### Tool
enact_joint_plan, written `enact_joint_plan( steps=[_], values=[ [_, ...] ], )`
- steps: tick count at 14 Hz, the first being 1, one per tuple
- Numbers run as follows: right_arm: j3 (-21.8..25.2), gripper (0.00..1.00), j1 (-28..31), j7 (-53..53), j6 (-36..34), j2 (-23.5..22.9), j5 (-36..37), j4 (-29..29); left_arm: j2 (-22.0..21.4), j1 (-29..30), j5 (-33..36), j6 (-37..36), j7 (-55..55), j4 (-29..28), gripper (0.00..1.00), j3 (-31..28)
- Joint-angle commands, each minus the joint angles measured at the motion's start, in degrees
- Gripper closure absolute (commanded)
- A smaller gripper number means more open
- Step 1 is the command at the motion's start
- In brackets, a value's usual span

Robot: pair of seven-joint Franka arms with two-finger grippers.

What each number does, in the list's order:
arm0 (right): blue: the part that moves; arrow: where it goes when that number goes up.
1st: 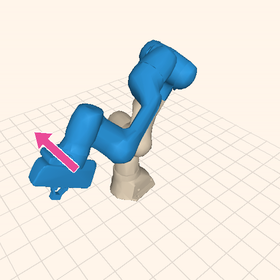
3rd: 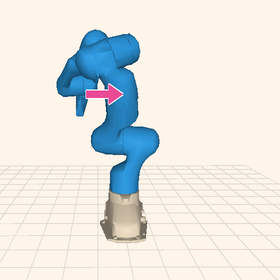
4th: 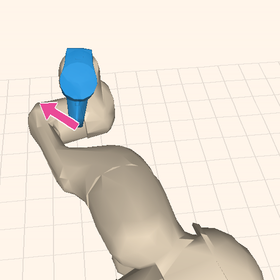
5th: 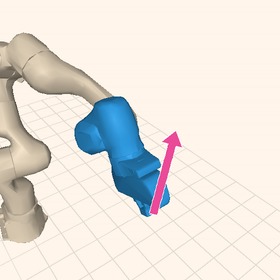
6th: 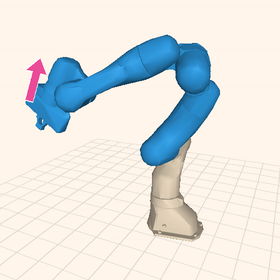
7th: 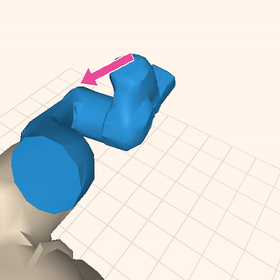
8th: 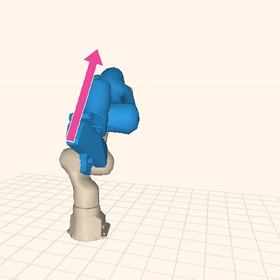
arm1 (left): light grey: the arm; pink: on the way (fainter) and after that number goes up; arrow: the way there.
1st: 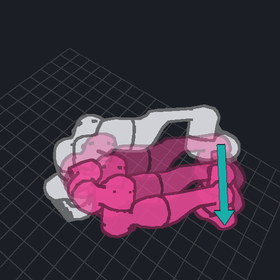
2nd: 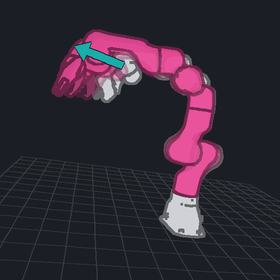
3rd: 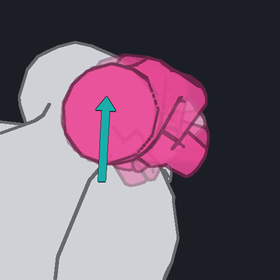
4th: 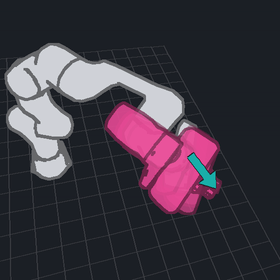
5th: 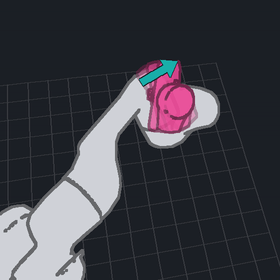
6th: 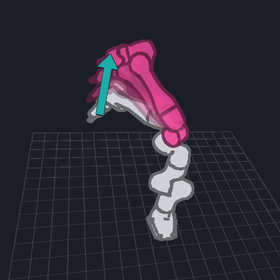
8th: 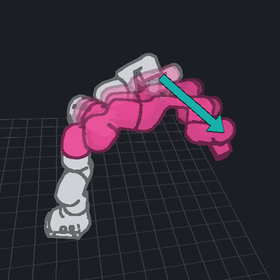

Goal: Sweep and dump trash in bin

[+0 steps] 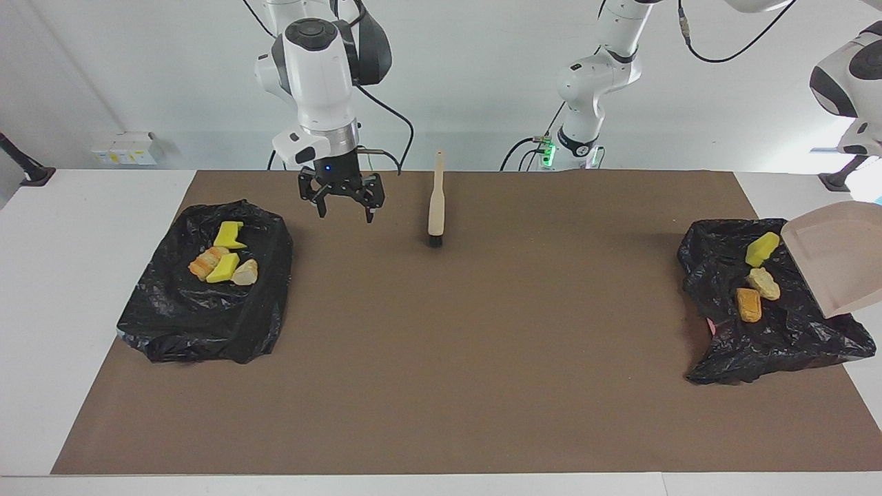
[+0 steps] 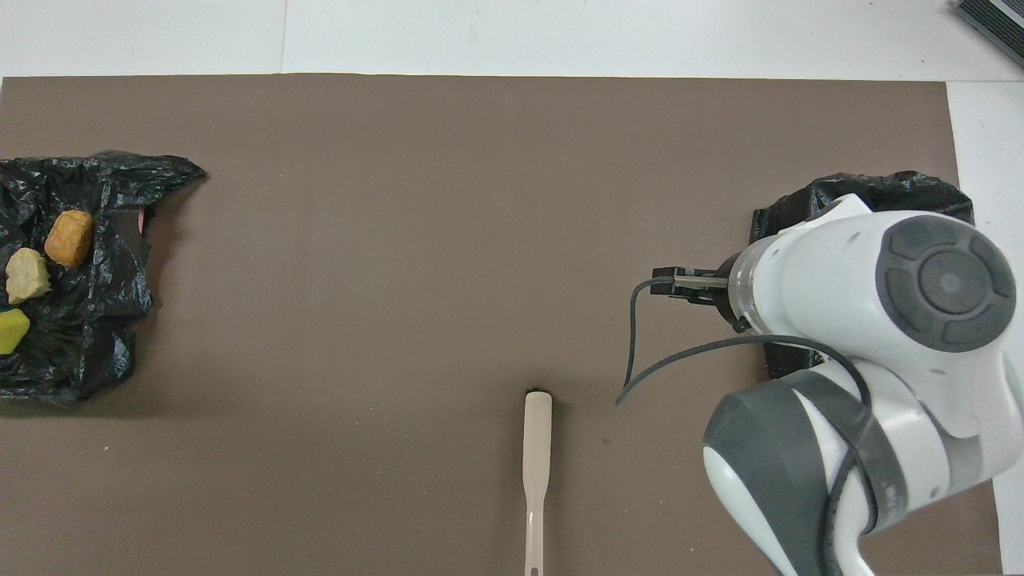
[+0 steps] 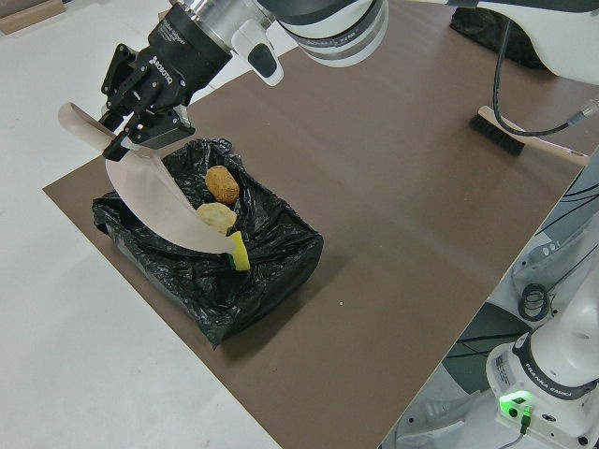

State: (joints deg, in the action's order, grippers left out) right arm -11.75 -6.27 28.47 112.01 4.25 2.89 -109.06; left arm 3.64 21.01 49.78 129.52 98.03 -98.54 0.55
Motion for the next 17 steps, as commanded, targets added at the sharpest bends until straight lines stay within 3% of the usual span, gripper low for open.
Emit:
enact_joint_plan(
  steps=[1,5,8,11,15,17],
  values=[
    [2.1,0.0,1.3,-3.1,-5.1,0.3,0.8,4.2,-2.8,-1.8,2.2,-0.3,-1.1,-1.7,1.0,-0.5],
    [10.1,0.0,-0.3,-13.4,-12.6,0.4,0.6,9.3,-2.8,-4.6,0.1,-6.0,-1.5,-0.2,1.0,0.2],
    [13.9,0.0,-0.3,-18.8,-21.6,1.5,-0.3,13.9,-2.9,-10.7,-9.1,-19.2,-2.8,0.6,1.0,0.2],
    [16.6,0.0,0.2,-23.6,-28.4,2.2,-0.5,19.0,-3.7,-13.5,-16.8,-24.5,-8.0,0.2,1.0,0.6],
    [16.6,0.0,0.5,-23.6,-28.7,3.4,-1.0,18.4,-4.8,-18.6,-25.8,-32.1,-19.3,-0.6,1.0,0.7],
    [17.3,0.0,0.7,-23.7,-28.5,3.4,-1.3,18.4,-6.3,-23.2,-27.1,-33.5,-27.6,-2.4,1.0,0.7]
  ],
)
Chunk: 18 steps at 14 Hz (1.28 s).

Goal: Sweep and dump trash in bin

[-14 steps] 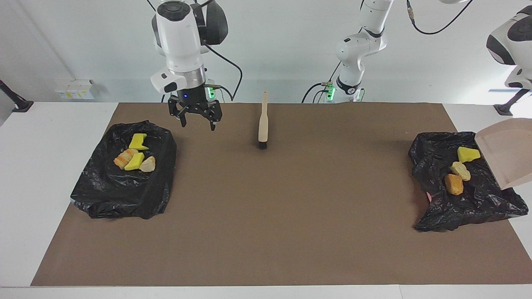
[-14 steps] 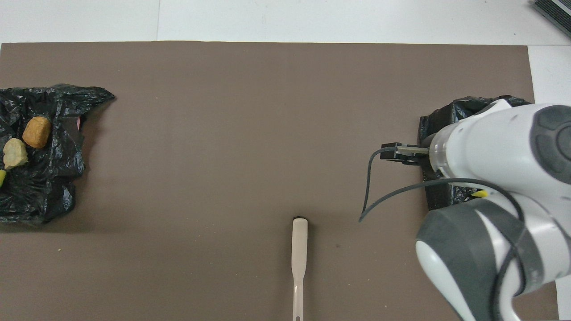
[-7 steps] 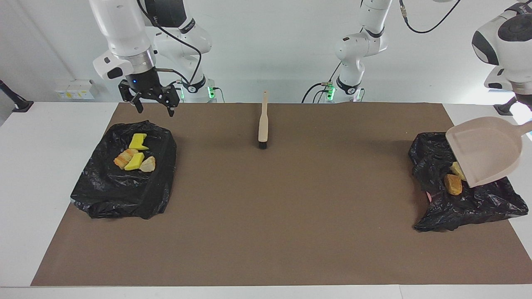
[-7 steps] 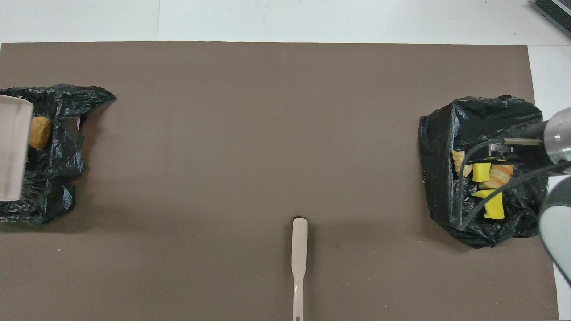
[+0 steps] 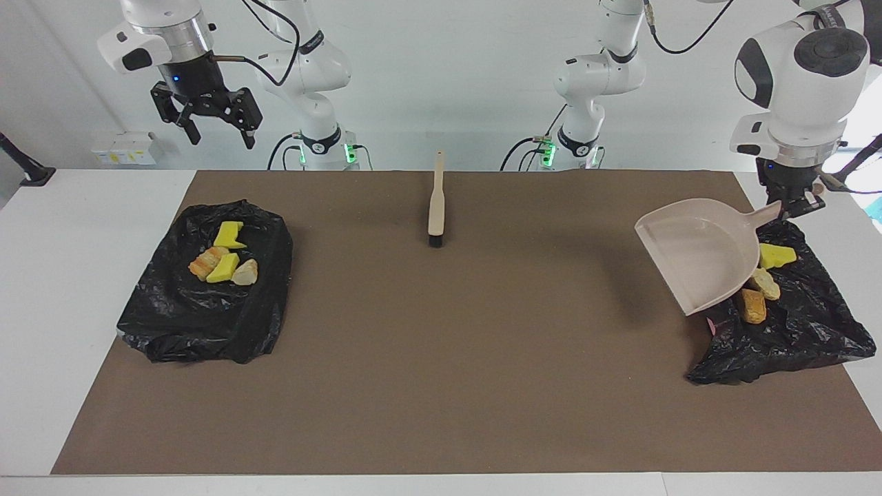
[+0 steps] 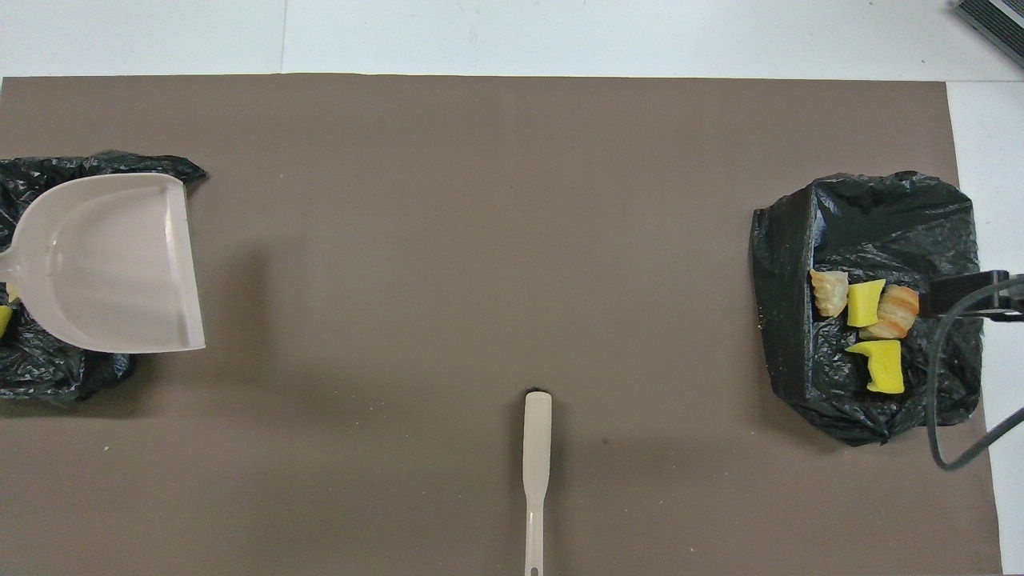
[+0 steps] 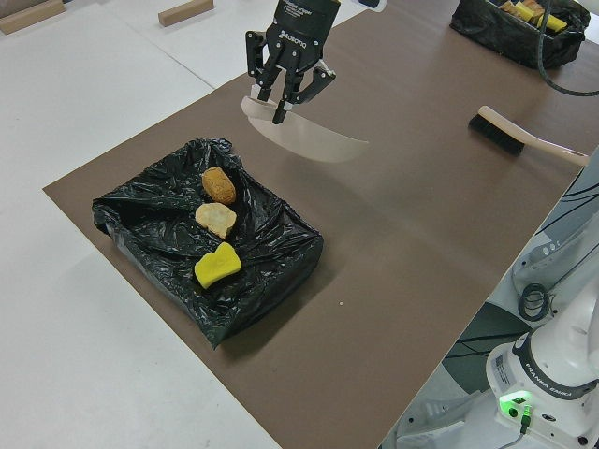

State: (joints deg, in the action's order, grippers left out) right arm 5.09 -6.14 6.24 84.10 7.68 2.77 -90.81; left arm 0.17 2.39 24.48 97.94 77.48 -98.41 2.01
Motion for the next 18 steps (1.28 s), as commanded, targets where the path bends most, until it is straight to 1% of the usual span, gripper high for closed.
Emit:
enact_joint_plan(
  steps=[1,6,8,11,13,16,18],
  values=[
    [0.4,0.0,0.8,-1.3,-0.2,0.0,-1.1,0.1,-3.6,-6.3,-3.0,-2.4,-11.3,-3.9,1.0,-0.8],
    [0.7,0.0,1.0,-1.4,0.1,-0.2,-1.1,0.3,-3.9,-13.4,-9.7,-3.4,-30.0,-6.2,1.0,-0.8],
    [0.7,0.0,1.0,-1.4,0.1,-0.2,-1.1,0.4,-2.7,-16.3,-12.2,-2.4,-39.8,-6.3,1.0,-0.8],
    [0.4,0.0,1.0,-1.3,0.1,-0.1,-1.1,0.2,-1.1,-20.9,-16.6,1.6,-53.5,-7.8,1.0,-0.8],
    [0.4,0.0,1.0,-1.1,0.8,-0.2,-1.4,0.3,-0.1,-24.9,-17.4,4.7,-61.7,-8.5,1.0,-0.8],
    [0.6,0.0,1.0,-1.5,0.7,-0.2,-2.1,0.1,2.5,-31.7,-19.0,7.6,-75.8,-8.3,1.0,-0.8],
    [0.4,0.0,1.0,-1.7,0.2,-0.6,-2.0,0.2,4.7,-34.9,-22.3,10.8,-82.9,-7.7,1.0,-0.8]
  ],
)
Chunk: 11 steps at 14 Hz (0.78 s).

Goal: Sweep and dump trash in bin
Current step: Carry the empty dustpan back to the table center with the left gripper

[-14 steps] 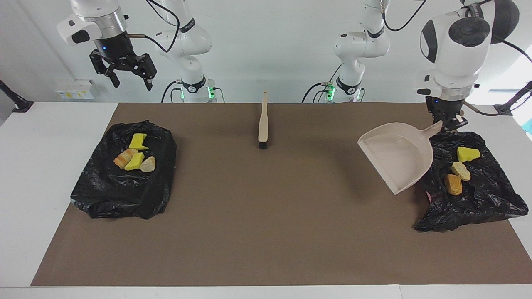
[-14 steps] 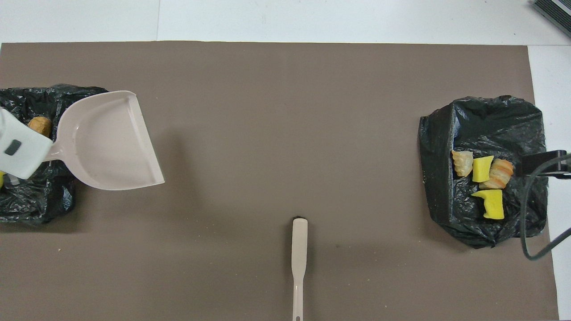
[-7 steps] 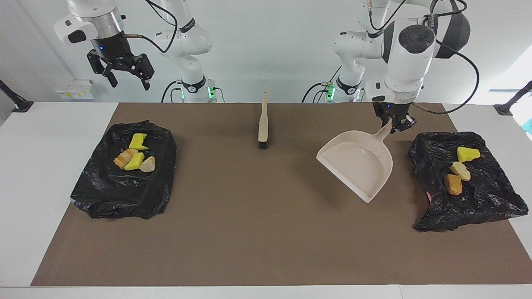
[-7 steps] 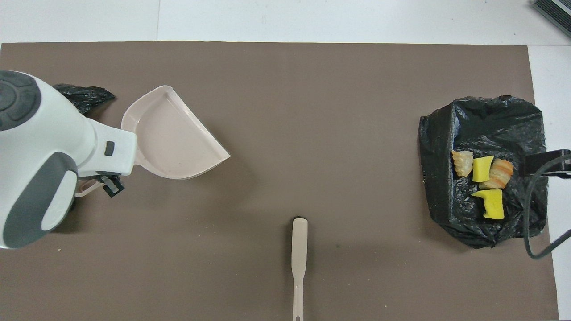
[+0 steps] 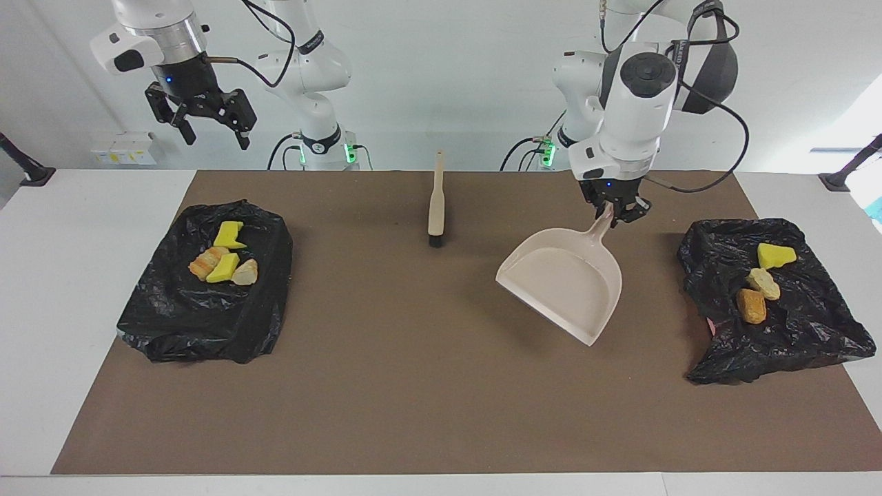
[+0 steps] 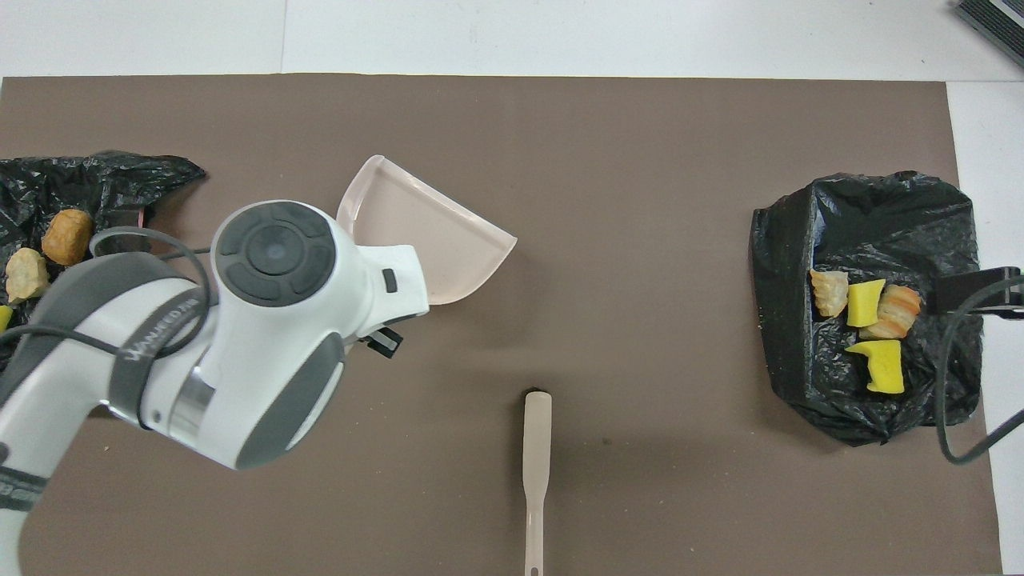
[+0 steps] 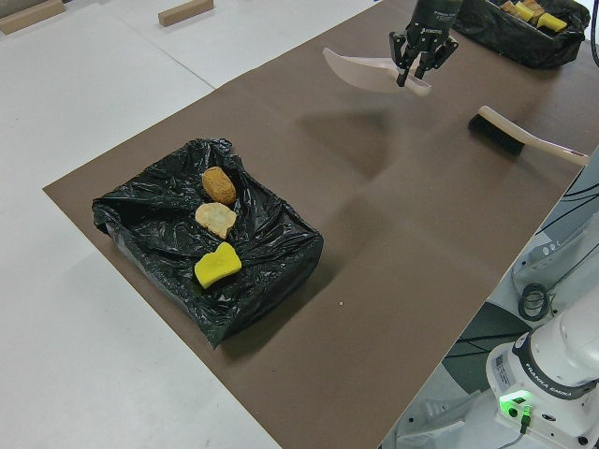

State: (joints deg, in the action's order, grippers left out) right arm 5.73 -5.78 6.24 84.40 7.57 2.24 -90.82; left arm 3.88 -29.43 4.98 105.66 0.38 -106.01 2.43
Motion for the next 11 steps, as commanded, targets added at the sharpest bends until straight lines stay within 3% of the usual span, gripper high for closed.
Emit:
enact_joint_plan(
  steps=[1,5,9,11],
  values=[
    [-0.2,0.0,0.6,-1.7,0.1,-0.5,-1.4,0.3,3.3,-4.7,-4.2,5.8,-9.3,0.2,1.0,-1.2],
    [-0.2,0.0,0.5,-1.5,0.7,-0.3,-1.4,-0.2,11.2,-8.8,-7.8,13.2,-17.8,4.1,1.0,-1.2],
    [-0.2,0.0,0.3,-0.8,0.9,0.1,-1.4,-1.0,17.7,-10.6,-8.9,13.2,-23.0,10.8,1.0,-1.3],
    [-0.2,0.0,0.5,-0.8,1.5,0.1,-1.4,-1.0,19.1,-11.9,-8.6,14.0,-27.1,11.1,1.0,-1.3]
  ],
)
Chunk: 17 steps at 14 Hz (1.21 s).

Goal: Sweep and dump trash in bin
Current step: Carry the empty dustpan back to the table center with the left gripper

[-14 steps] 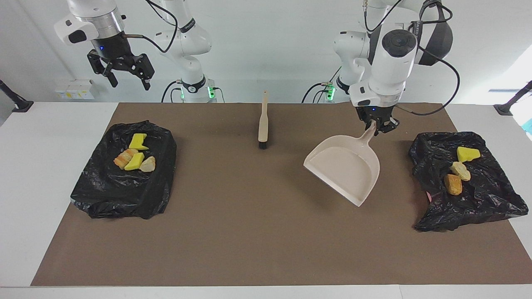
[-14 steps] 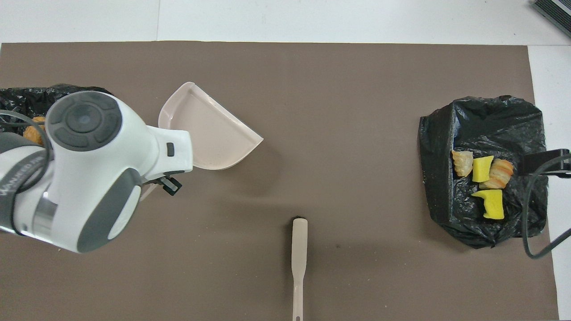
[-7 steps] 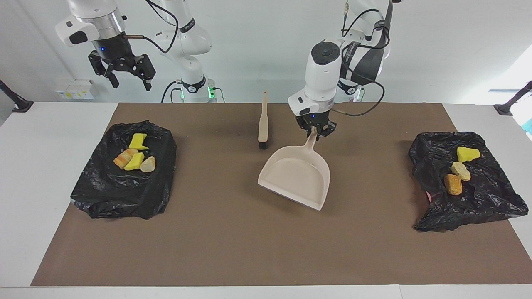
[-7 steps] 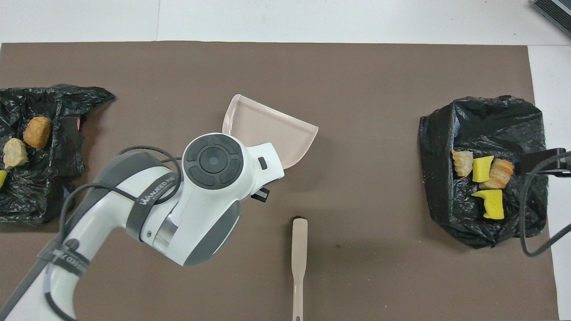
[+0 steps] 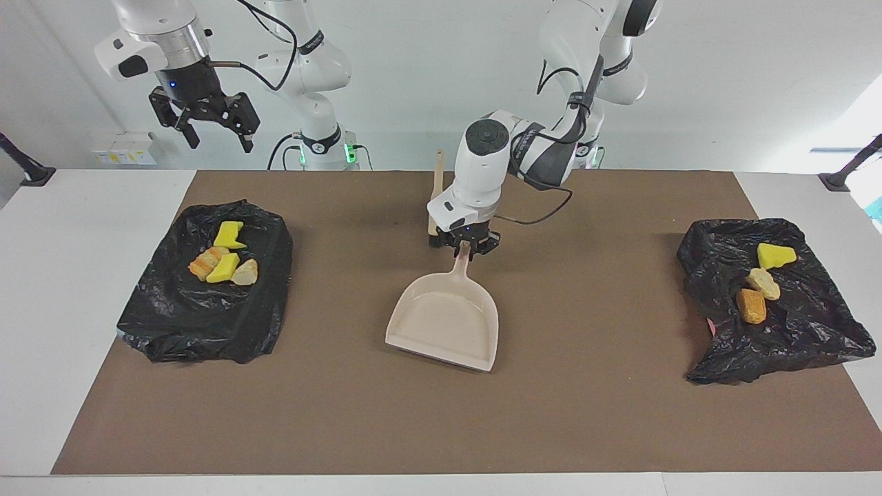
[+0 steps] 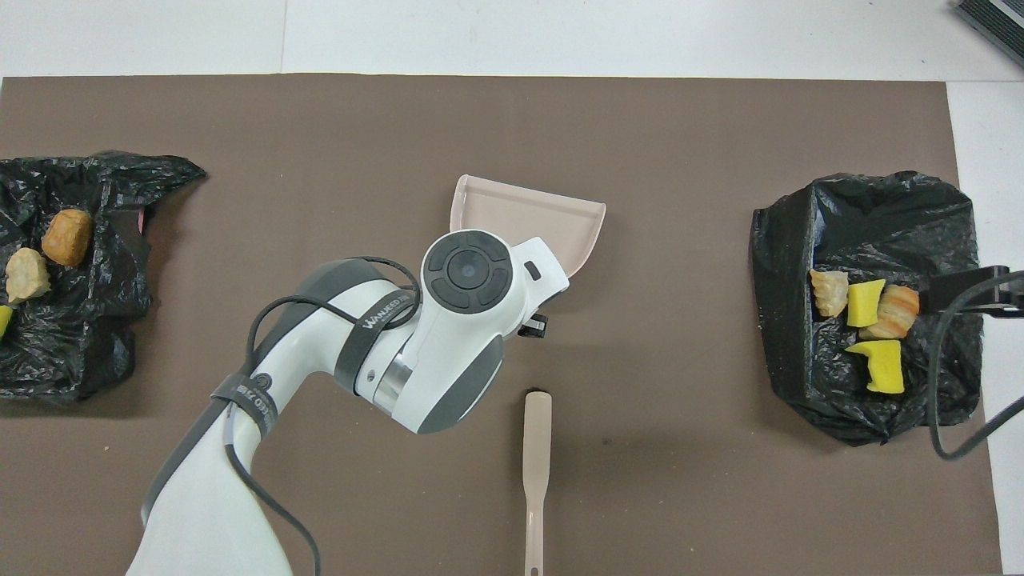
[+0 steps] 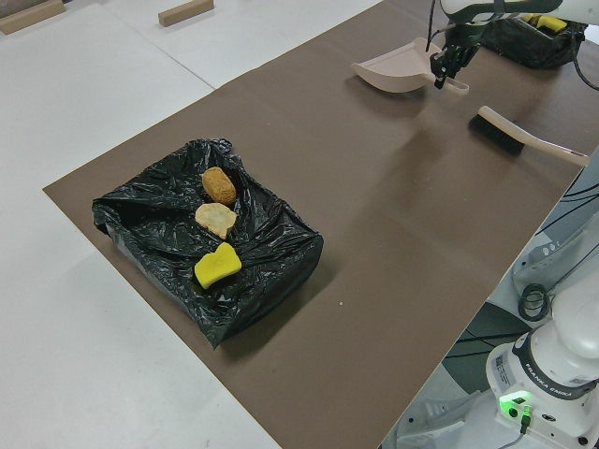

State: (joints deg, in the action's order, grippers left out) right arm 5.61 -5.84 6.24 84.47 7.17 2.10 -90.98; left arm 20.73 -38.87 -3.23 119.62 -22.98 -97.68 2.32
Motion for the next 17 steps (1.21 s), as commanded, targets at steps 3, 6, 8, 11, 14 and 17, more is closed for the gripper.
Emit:
enact_joint_plan(
  steps=[3,6,8,11,14,17],
  values=[
    [-0.1,0.0,0.7,-0.9,2.3,0.5,-1.3,-1.0,1.2,-1.0,-0.2,-0.9,-2.9,2.5,0.0,-1.3],
    [-0.1,0.0,0.7,-1.0,2.5,0.5,-1.3,-1.0,-1.3,3.7,-0.2,-2.5,-0.9,2.0,0.0,-1.5],
    [-0.2,0.0,0.7,-1.0,2.5,0.5,-1.3,-1.0,-1.4,8.5,-0.2,-2.7,2.5,2.2,0.0,-1.7],
    [-0.2,0.0,0.6,-1.0,2.4,0.5,-1.3,-1.0,-1.4,15.6,-0.8,-2.5,15.5,2.5,0.0,-1.6],
    [0.0,0.0,0.7,-1.1,2.4,0.5,-1.3,-1.0,-1.8,20.9,0.0,-2.4,17.6,3.7,0.0,-1.9],
    [0.0,0.0,0.7,-1.1,2.4,0.6,-1.3,-1.0,-3.6,27.1,-0.5,-4.6,25.4,4.1,0.0,-1.9]
  ],
)
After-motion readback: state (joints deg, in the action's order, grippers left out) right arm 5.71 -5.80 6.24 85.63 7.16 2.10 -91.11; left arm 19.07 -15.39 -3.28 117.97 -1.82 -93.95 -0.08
